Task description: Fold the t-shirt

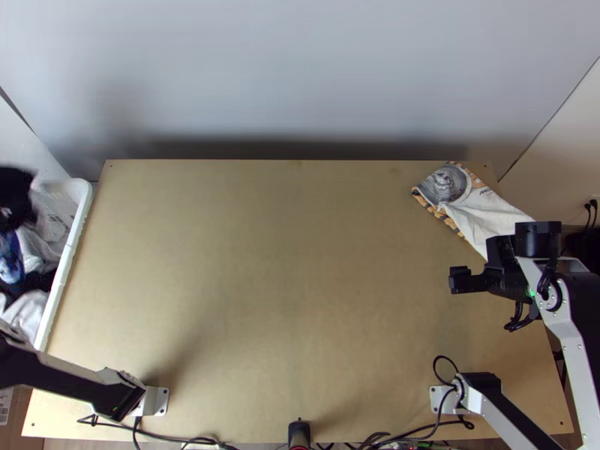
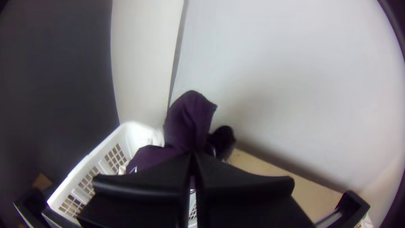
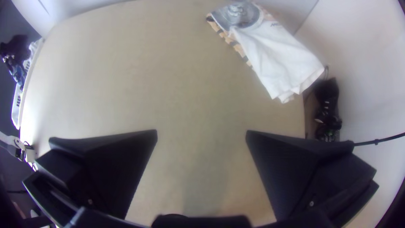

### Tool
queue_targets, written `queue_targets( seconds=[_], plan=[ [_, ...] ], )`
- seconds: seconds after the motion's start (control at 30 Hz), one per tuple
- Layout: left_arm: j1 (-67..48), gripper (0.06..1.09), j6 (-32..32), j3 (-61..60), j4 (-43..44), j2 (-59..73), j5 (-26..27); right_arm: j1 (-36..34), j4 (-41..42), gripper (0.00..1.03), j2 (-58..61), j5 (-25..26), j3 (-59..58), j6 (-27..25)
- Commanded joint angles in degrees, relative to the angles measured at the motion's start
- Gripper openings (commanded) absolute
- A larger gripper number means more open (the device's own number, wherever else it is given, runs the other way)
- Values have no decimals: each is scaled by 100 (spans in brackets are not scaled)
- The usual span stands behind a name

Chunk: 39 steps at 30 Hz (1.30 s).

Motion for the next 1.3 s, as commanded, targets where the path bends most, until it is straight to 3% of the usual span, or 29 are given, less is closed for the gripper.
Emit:
queue_targets(
  seconds=[0.0,0.17,0.4,0.5,0.67,0.93,1.1,1.17,1.27],
  plan=[
    [-45,9,-849,-49,448,-1443,404,49,42,98,-88,5,-55,-31],
    [7,9,-1289,-330,1186,-2032,378,119,86,98,-123,5,-125,-40],
    [596,9,-1526,-330,1467,-2155,211,198,218,98,-123,14,-213,-58],
    [1045,9,-1798,-339,1836,-2076,-150,242,297,98,-123,5,-284,-58],
    [1572,9,-1209,-260,2109,-1681,-1152,312,411,98,-115,5,-354,-40],
    [1923,9,-629,-216,1740,-1637,-1292,391,605,98,-106,-30,-574,12],
    [1168,9,-454,-216,1283,-1777,-1266,383,666,98,-141,-83,-591,56],
    [377,9,21,-181,624,-1804,-1284,365,675,98,-185,-83,-600,48],
    [-1003,9,65,-339,43,-2015,-1468,356,737,98,-229,-83,-644,48]
  ],
)
